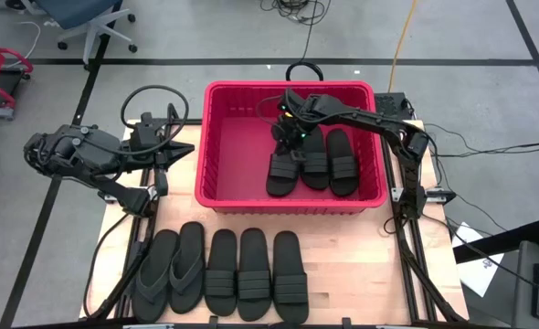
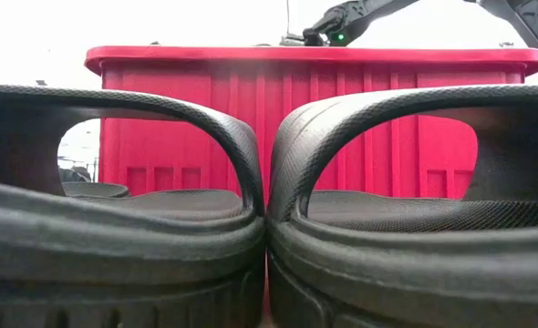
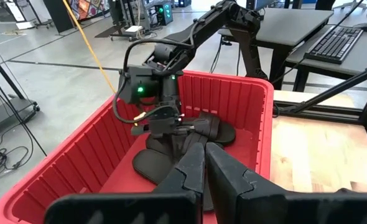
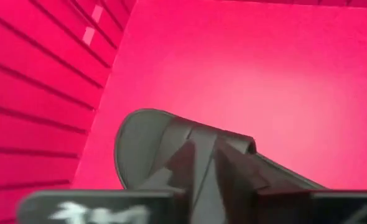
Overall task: Pick and place slides into bin
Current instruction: Put the black slide into the red container
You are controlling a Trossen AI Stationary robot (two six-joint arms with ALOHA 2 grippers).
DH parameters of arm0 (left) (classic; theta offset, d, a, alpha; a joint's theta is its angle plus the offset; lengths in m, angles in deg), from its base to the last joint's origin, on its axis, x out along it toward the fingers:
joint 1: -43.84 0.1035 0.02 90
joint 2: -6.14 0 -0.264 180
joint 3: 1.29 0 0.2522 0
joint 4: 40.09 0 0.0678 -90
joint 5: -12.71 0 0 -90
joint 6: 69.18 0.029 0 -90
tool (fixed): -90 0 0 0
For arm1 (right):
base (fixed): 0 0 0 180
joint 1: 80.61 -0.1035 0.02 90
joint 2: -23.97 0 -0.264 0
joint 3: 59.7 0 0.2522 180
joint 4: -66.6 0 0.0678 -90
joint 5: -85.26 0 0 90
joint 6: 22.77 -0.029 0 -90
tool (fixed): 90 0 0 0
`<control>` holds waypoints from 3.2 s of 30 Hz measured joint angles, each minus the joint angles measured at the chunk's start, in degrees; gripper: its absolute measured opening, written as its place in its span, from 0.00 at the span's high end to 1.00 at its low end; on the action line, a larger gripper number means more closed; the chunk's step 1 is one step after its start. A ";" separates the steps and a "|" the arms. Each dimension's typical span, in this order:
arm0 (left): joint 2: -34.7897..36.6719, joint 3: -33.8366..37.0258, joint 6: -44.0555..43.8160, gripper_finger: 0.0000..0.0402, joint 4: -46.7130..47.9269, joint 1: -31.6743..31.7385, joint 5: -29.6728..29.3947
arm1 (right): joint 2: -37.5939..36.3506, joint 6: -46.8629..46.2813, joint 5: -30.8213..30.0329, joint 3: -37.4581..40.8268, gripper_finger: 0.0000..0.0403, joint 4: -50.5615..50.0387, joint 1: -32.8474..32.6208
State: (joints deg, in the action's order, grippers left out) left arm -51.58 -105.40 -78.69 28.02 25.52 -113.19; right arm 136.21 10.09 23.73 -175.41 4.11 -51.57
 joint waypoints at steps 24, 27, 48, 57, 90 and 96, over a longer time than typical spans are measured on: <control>-0.01 0.01 -1.78 0.95 0.04 -0.02 -0.04 | 1.57 -13.95 -3.30 0.70 1.00 5.65 1.75; -0.01 0.01 -1.78 0.95 0.04 -0.01 -0.04 | 3.34 -15.40 -2.86 0.72 1.00 5.44 0.97; -0.01 0.01 -3.79 0.95 0.74 0.04 -0.13 | 7.74 -14.83 -7.33 0.76 1.00 2.43 -0.07; -0.01 0.01 -3.32 0.95 2.54 0.04 0.35 | 3.94 -14.29 -13.24 0.74 1.00 4.58 0.17; -1.30 6.07 8.33 0.95 -9.76 0.81 18.06 | -43.54 -46.56 -12.25 28.17 1.00 42.43 -29.49; -8.67 5.55 6.61 0.95 -13.92 -2.46 19.49 | -55.29 -48.42 -16.69 41.90 1.00 50.36 -33.39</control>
State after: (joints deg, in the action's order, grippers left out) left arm -60.25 -99.85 -72.08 14.10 23.06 -93.70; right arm 80.93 -38.32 7.04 -133.51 54.47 -84.96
